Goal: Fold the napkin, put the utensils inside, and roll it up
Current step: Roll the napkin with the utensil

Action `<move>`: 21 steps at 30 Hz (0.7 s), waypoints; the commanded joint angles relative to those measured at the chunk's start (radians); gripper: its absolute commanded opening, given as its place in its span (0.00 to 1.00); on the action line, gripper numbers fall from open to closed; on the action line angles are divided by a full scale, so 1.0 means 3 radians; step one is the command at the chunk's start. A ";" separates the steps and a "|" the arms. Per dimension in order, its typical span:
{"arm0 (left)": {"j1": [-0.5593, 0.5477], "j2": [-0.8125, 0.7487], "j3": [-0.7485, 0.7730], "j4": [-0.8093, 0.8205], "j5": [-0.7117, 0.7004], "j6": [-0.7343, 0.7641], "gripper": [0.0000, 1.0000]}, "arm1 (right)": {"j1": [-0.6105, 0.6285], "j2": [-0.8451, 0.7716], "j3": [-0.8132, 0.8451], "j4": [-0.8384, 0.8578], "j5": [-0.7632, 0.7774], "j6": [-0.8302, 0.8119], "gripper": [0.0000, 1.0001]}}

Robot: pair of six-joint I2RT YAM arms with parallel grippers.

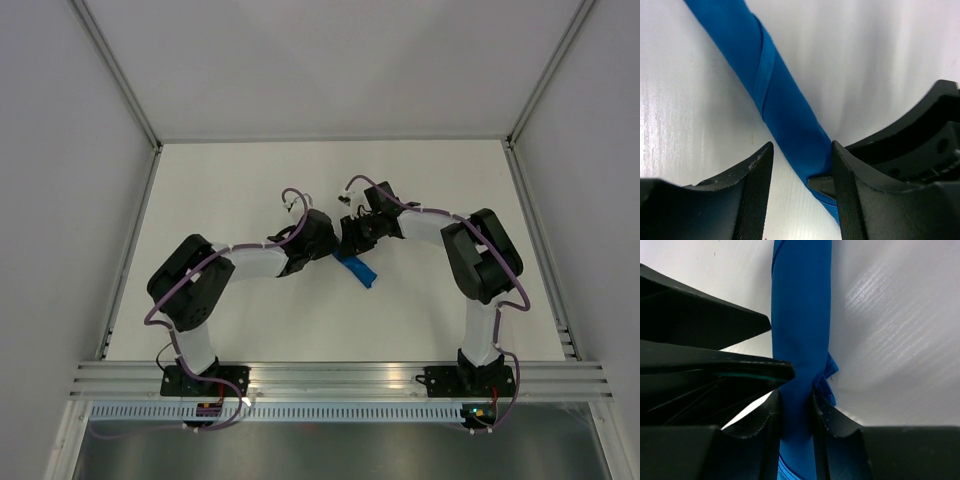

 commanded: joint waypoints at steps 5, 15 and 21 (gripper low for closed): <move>-0.0038 0.0133 0.0259 -0.0408 -0.0338 -0.0153 0.54 | -0.0022 0.0171 -0.0078 0.0044 0.0075 0.0191 0.20; -0.0038 0.0527 0.0709 -0.0812 -0.0343 -0.0132 0.48 | -0.0042 0.0120 -0.0103 0.0177 -0.0084 0.0268 0.21; -0.0033 0.0639 0.0821 -0.0935 -0.0328 -0.0010 0.29 | -0.0068 0.0089 -0.0098 0.0177 -0.0201 0.0232 0.25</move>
